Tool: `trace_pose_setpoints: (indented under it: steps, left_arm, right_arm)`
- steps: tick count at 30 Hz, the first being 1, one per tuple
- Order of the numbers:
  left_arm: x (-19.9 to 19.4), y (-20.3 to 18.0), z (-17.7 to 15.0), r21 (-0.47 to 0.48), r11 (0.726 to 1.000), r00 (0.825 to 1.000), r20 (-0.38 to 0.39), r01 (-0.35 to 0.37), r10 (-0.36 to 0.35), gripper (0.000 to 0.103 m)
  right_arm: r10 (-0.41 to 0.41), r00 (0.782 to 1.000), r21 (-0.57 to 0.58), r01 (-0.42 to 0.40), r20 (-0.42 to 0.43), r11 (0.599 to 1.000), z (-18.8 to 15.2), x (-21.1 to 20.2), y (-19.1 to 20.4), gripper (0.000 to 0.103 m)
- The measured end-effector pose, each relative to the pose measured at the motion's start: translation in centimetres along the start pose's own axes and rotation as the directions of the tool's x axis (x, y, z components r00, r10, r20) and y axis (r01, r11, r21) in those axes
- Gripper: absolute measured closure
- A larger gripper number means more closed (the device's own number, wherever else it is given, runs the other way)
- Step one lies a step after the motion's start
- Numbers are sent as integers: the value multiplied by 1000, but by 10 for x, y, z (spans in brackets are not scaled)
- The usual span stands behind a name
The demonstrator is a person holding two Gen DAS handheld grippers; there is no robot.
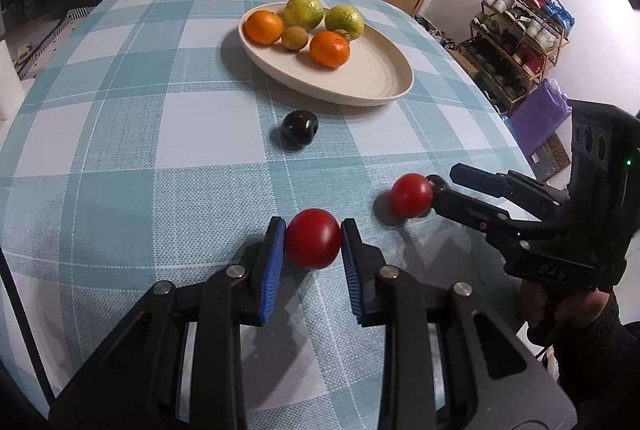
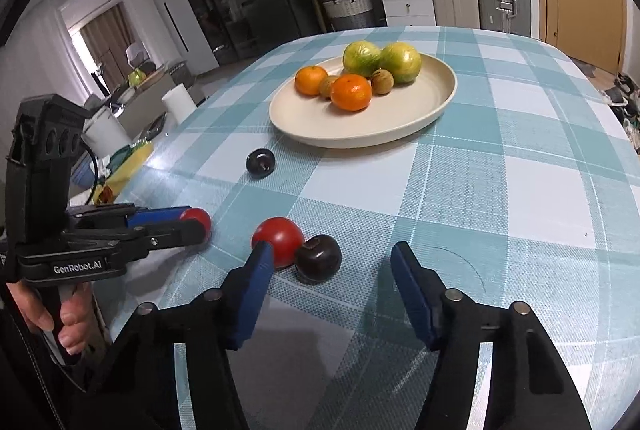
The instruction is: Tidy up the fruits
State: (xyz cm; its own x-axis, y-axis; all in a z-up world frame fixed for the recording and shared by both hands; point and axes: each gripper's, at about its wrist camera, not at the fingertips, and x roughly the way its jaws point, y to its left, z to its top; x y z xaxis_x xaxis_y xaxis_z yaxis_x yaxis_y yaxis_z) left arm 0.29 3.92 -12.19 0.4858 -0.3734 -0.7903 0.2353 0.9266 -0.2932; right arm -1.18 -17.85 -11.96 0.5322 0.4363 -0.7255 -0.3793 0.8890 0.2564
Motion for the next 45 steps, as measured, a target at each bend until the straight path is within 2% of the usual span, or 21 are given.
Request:
trace_pose_setpoints:
  steps: [2,5,7,12,26,33,39,45]
  left_arm:
    - [0,2,0,-5,1000,1000,2,1,-1,78]
    - [0,1,-1,-3,1000,1000,0,1,-1,78]
    - [1,1,0,-3,1000,1000,0,1,-1,78]
    - [1,1,-1,-4,1000,1000,1,3,-3,78]
    - [-1,-2,1,-6,1000,1000,9,3,-3,78]
    - [-5,0,6,-11,1000,1000,20,-1,1,78]
    - [-11,4,23,-11,1000,999,43,-6,7,78]
    - [-18,5,56,-5,1000,997,82,0,0,78]
  right_arm:
    - [9,1000,7,-9,-2,1000,1,2,-1,51]
    - [27,1000,6,-27,-3,1000,1,4,1,54]
    - [33,999,-5,-33,-15,999,0,7,3,63]
    - [48,998,-4,-48,-28,999,0,11,4,76]
    - [60,998,30,-60,-26,998,5,13,0,78]
    - [85,996,70,-86,16,994,6,2,-6,79]
    - [91,994,80,-96,65,992,16,-10,-9,79]
    - [94,990,78,-103,108,992,34,-16,-16,79]
